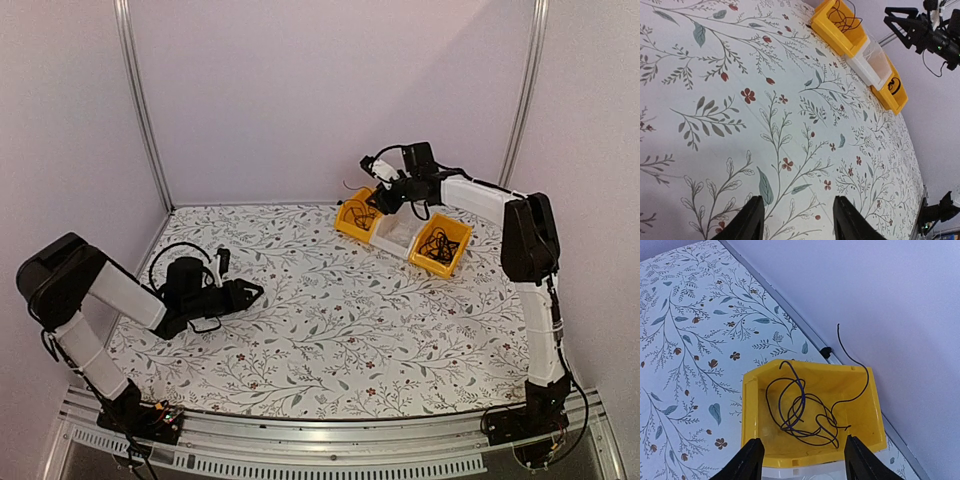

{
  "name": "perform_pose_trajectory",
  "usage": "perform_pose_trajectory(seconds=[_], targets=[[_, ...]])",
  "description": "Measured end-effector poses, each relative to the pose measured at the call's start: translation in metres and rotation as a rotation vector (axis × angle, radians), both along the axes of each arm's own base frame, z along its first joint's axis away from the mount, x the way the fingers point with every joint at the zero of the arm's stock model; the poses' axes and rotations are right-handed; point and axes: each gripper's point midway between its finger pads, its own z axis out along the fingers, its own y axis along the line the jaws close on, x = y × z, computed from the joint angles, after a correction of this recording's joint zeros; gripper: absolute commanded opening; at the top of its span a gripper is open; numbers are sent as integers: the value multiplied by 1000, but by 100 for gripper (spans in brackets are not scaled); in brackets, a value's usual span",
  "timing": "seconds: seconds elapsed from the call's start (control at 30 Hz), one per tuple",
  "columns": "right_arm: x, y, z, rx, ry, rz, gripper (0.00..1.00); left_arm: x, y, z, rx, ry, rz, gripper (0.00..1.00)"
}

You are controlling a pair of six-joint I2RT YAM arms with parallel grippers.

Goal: Untangle the cables

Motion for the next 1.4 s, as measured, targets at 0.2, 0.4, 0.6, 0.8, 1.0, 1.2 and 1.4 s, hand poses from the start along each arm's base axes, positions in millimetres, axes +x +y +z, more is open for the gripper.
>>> perform_pose_trajectory(seconds=[0.2,0.4,0.6,0.8,1.0,1.2,1.4], targets=[[-47,-16,51,76,23,-11,73,24,4,63,106,-154,21,47],[-92,-44,108,146,-34,-25,78,44,17,135,191,-290,98,48],[-123,-70,123,179,-44,-37,75,49,22,155,260,-305,107,49],[-141,-72,61,142,102,-13,72,57,17,146,309,-277,78,50],[-130,-68,4,74,207,1,69,59,6,113,323,-195,35,50],[-91,-61,-41,-16,248,-10,68,46,-15,108,301,-182,-22,50],[-73,-60,-77,-85,288,-19,68,38,-26,108,294,-187,-57,50]])
